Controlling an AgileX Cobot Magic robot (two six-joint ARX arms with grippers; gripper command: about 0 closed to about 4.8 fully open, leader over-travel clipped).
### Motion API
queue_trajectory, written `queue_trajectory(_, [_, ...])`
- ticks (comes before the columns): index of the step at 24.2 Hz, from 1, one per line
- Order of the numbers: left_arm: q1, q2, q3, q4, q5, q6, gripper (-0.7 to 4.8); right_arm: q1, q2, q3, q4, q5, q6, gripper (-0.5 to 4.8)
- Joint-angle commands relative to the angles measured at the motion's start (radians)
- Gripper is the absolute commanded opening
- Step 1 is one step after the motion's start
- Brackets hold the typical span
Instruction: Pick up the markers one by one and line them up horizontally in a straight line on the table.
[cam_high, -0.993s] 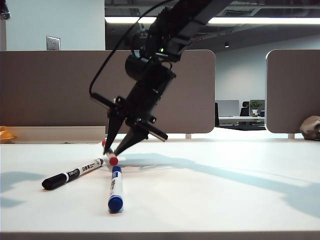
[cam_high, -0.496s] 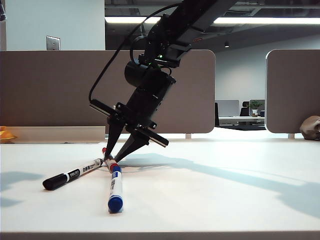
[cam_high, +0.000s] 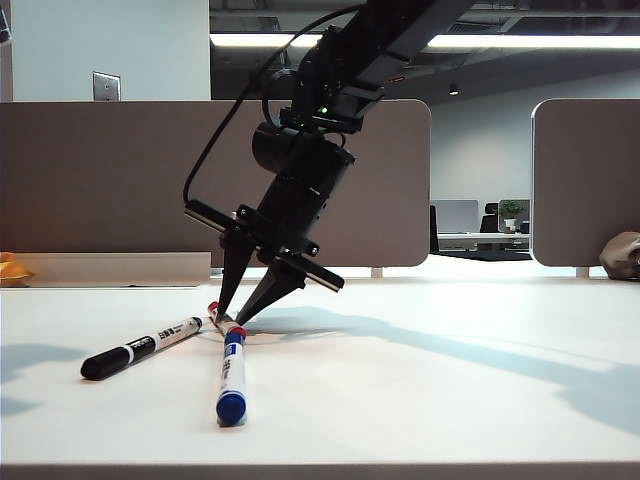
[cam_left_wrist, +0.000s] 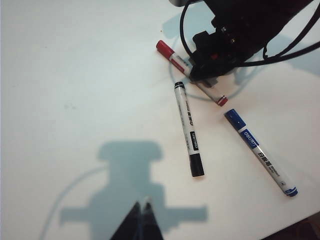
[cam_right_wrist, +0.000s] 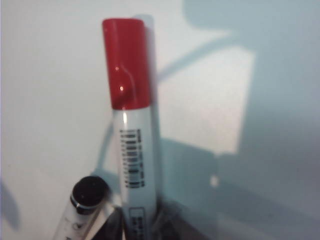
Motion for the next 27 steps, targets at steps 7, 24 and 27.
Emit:
queue_trajectory(7, [0.000,-0.004,0.005,0.002,-0.003,0.003,-0.05,-0.006,0.000,0.001,-0.048,0.019,0.001,1.22])
queue_trajectory(24, [0.000,-0.005,0.005,-0.001,-0.003,0.003,-0.05,-0.008,-0.001,0.006,-0.059,0.017,0.001,2.07])
queue_trajectory(27, [0.000,-0.005,0.005,0.001,-0.003,0.000,-0.05,-0.015,-0.005,0.007,-0.064,0.017,0.000,2.12])
